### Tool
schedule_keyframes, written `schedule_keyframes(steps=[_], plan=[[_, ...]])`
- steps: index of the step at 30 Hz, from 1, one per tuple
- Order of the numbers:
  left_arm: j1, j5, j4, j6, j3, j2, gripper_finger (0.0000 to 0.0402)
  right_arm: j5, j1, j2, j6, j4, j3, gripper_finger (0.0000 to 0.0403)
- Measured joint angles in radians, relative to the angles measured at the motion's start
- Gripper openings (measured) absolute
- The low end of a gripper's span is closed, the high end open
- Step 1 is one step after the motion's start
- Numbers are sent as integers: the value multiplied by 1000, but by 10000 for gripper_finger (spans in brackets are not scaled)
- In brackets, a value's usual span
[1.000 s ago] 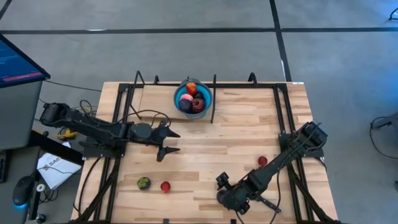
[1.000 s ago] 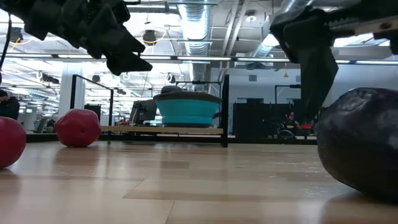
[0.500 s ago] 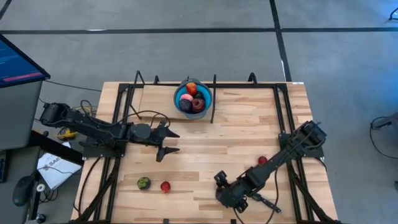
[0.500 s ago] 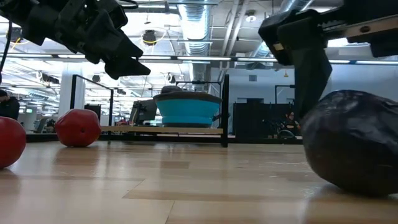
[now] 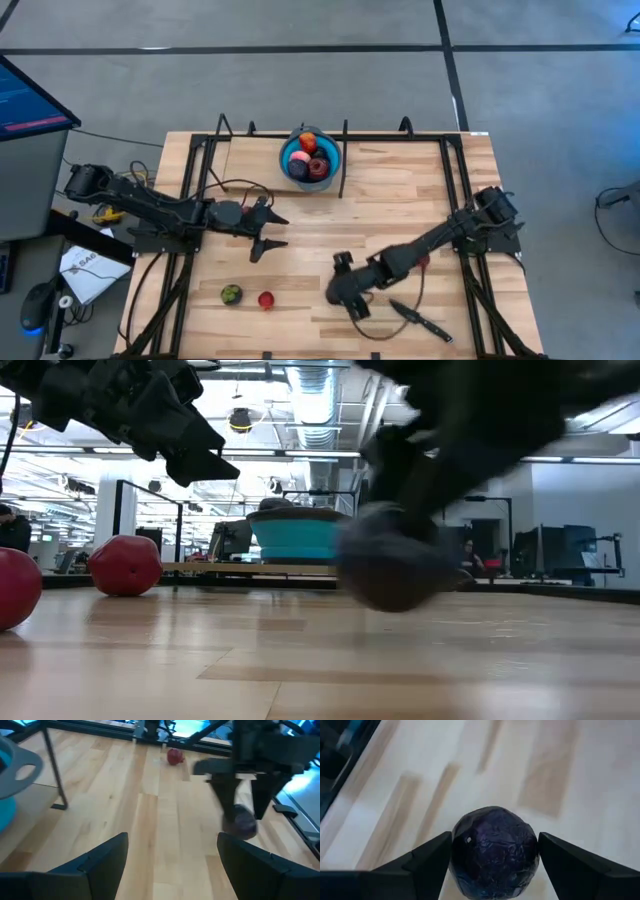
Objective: Pick & Place Fruit
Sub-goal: Put the right dark purple mangosteen into the blue strainer bowl on the shelf
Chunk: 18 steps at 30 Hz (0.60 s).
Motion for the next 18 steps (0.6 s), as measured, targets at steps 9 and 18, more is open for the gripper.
schedule_keyframes(steps=[9, 18], plan=[[-91, 0, -32, -62, 0, -3, 298, 4, -178, -23, 104, 201, 0, 290], [-190, -75, -64, -93, 0, -3, 298, -253, -318, -90, -25, 138, 0, 290]])
